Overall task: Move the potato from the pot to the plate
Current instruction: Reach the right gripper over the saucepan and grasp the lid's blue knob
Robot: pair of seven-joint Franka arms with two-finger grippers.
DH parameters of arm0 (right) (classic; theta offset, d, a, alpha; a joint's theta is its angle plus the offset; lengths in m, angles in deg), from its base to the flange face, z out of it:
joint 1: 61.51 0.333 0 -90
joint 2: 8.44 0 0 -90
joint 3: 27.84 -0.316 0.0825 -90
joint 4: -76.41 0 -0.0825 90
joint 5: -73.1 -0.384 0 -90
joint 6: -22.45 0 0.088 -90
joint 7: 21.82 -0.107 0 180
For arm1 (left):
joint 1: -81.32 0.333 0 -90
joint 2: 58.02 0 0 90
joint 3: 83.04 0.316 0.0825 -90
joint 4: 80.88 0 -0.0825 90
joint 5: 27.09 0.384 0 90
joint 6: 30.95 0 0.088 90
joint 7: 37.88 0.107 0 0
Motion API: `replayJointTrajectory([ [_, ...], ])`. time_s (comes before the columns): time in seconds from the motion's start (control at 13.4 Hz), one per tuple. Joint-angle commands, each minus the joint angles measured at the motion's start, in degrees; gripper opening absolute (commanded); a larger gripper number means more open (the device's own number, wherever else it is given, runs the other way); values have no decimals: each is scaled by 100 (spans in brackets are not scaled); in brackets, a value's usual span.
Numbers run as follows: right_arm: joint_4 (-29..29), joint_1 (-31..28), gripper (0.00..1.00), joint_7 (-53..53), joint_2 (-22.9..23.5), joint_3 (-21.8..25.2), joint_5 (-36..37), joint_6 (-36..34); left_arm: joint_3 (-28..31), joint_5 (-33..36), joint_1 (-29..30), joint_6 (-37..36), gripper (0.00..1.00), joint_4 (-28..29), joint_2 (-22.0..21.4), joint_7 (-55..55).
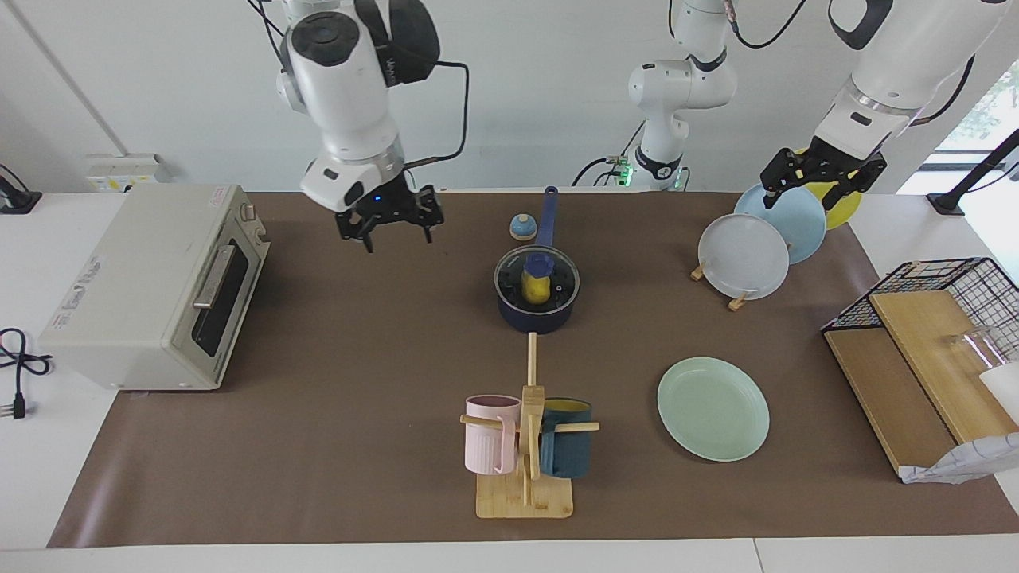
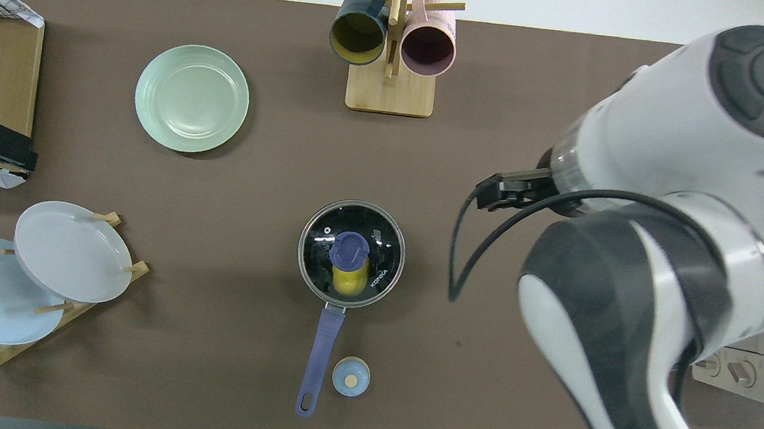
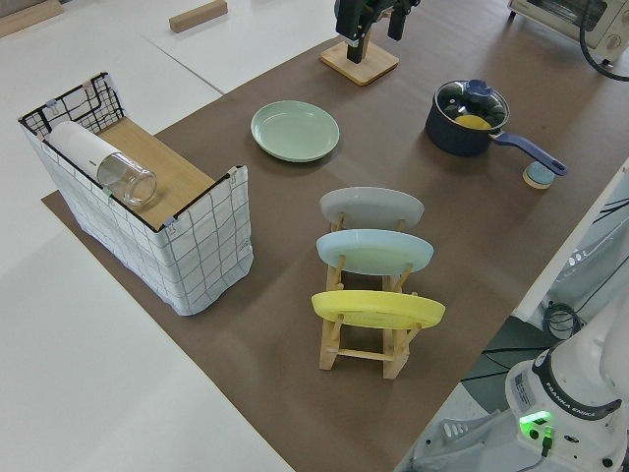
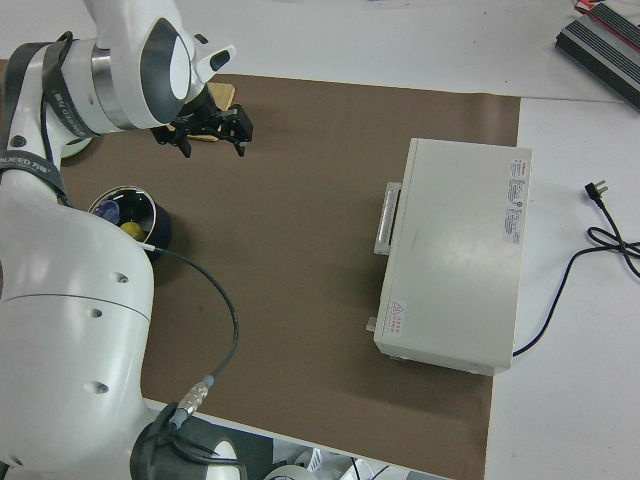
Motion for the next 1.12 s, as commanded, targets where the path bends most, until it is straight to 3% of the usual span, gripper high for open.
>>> replayJointTrajectory([
  [0.0, 111, 704, 100, -827, 387, -69, 280, 456, -53, 100, 74, 71, 100, 185, -163, 23],
  [0.15, 33, 1250, 100, -1662, 686, -78, 527, 948, -53, 100, 74, 71, 100, 185, -163, 23],
  [0.37, -371, 1813, 100, -2069, 810, -78, 589, 1546, -53, 100, 74, 71, 100, 185, -163, 23],
  [0.67, -670, 1876, 100, -2079, 1047, -78, 615, 2285, -53, 100, 74, 71, 100, 185, -163, 23],
  [1.04, -1153, 1867, 100, -1999, 1012, -78, 932, 2751, -53, 100, 74, 71, 100, 185, -163, 23],
])
